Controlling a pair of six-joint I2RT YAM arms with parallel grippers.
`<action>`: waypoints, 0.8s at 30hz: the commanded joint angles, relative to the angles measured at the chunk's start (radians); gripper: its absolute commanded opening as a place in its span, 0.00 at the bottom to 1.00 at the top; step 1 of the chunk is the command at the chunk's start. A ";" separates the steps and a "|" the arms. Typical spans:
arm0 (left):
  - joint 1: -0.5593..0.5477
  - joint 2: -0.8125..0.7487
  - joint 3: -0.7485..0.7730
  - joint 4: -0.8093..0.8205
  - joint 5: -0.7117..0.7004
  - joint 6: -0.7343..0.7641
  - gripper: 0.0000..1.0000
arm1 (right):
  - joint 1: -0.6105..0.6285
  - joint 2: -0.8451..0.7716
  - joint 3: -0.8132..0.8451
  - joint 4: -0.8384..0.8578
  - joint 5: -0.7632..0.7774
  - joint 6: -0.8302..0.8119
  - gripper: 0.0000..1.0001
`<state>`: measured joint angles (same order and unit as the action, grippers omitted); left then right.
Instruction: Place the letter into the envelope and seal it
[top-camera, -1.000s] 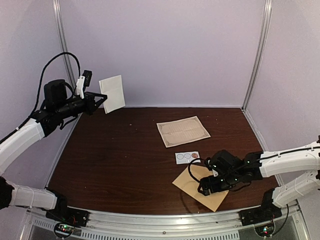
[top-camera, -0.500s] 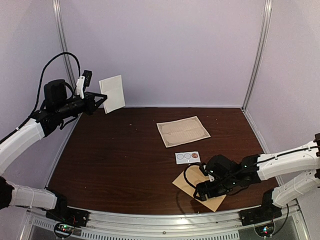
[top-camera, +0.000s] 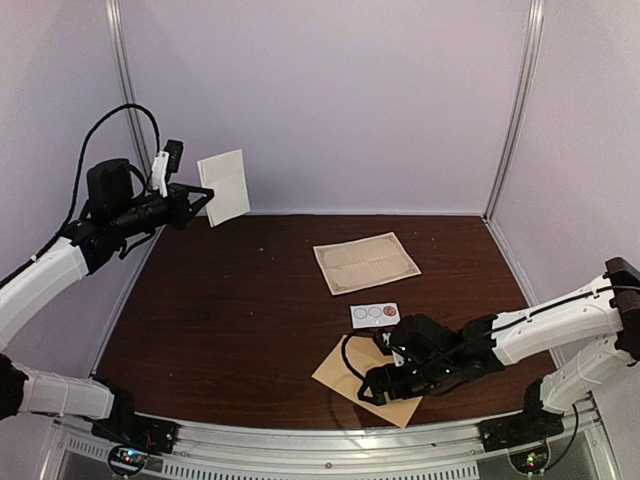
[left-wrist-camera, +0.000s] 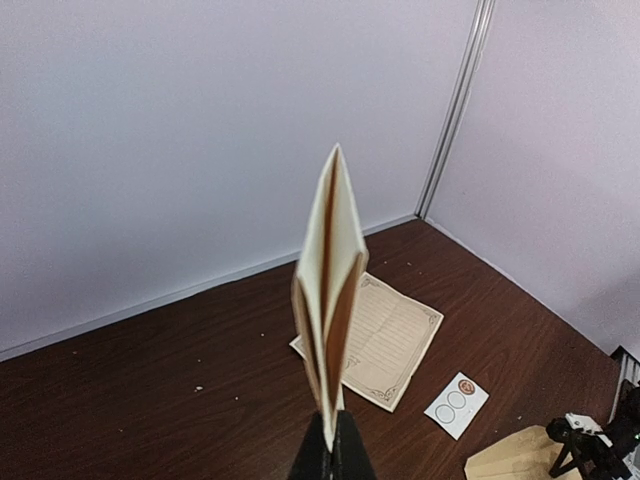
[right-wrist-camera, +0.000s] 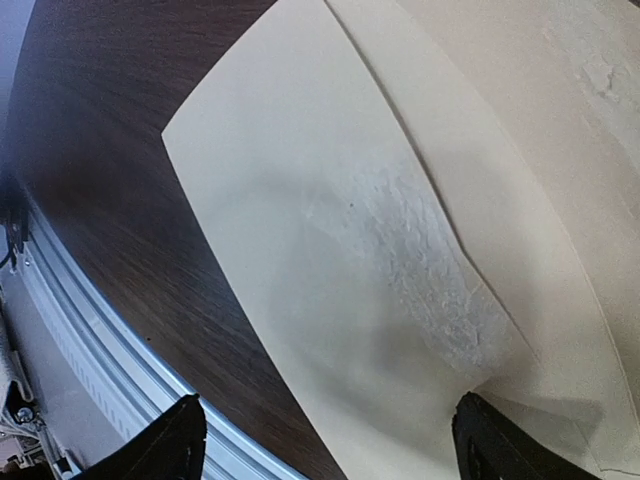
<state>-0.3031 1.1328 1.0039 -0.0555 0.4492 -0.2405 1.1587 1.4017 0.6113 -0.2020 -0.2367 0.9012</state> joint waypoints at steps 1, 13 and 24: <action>-0.001 -0.024 -0.005 0.040 0.012 0.010 0.00 | 0.014 0.076 0.033 0.042 -0.058 0.109 0.86; -0.001 -0.034 -0.005 0.041 0.012 0.011 0.00 | 0.054 0.178 0.390 -0.231 0.135 -0.309 0.87; -0.001 -0.032 -0.007 0.042 0.009 0.011 0.00 | 0.053 0.402 0.557 -0.297 0.345 -0.555 0.85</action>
<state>-0.3031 1.1179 1.0035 -0.0551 0.4496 -0.2405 1.2068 1.7683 1.1290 -0.4591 -0.0021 0.4522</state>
